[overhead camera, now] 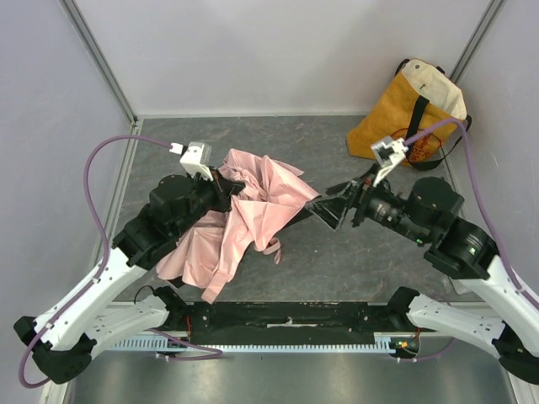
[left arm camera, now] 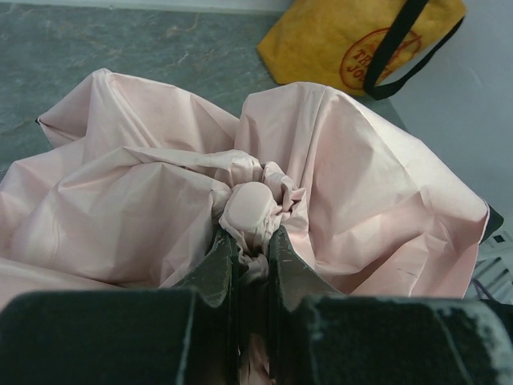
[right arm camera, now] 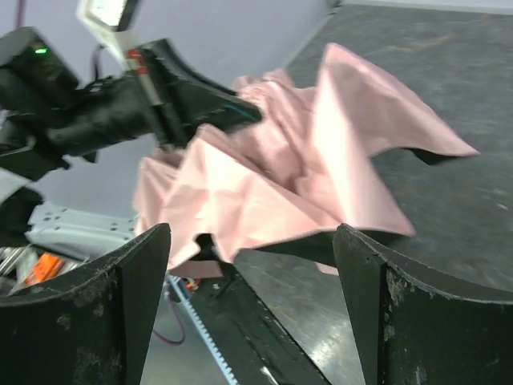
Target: Put away the umbrella
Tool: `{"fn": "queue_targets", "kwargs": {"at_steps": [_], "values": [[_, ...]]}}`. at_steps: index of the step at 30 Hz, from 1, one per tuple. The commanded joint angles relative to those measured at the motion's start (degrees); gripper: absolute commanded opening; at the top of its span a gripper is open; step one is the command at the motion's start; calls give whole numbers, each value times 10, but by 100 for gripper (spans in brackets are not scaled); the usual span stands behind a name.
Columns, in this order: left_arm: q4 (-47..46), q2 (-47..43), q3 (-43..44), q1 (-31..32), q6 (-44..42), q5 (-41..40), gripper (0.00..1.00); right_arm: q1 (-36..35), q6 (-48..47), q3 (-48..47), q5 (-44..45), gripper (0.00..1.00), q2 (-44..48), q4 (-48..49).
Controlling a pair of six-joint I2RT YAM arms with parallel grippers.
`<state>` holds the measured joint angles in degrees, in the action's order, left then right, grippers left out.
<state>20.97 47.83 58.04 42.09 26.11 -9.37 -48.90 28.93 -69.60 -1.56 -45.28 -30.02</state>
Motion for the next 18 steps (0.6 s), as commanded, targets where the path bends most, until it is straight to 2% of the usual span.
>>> {"fn": "queue_targets", "kwargs": {"at_steps": [1, 7, 11, 14, 18], "values": [[-6, 19, 36, -2, 32, -43, 2, -5, -2, -26, -132, 89, -83, 86], [-13, 29, 35, -2, 63, 8, 2, -20, -55, -23, -121, 90, -196, 139], [-27, 19, 32, -2, 79, 58, 2, -26, -82, 13, -99, 98, -204, 159], [-48, 16, 25, -2, 101, 91, 2, -34, -111, 52, -115, 98, -206, 184], [-102, 14, 9, -2, 126, 173, 2, -37, -121, 107, -138, 98, -188, 254]]}}
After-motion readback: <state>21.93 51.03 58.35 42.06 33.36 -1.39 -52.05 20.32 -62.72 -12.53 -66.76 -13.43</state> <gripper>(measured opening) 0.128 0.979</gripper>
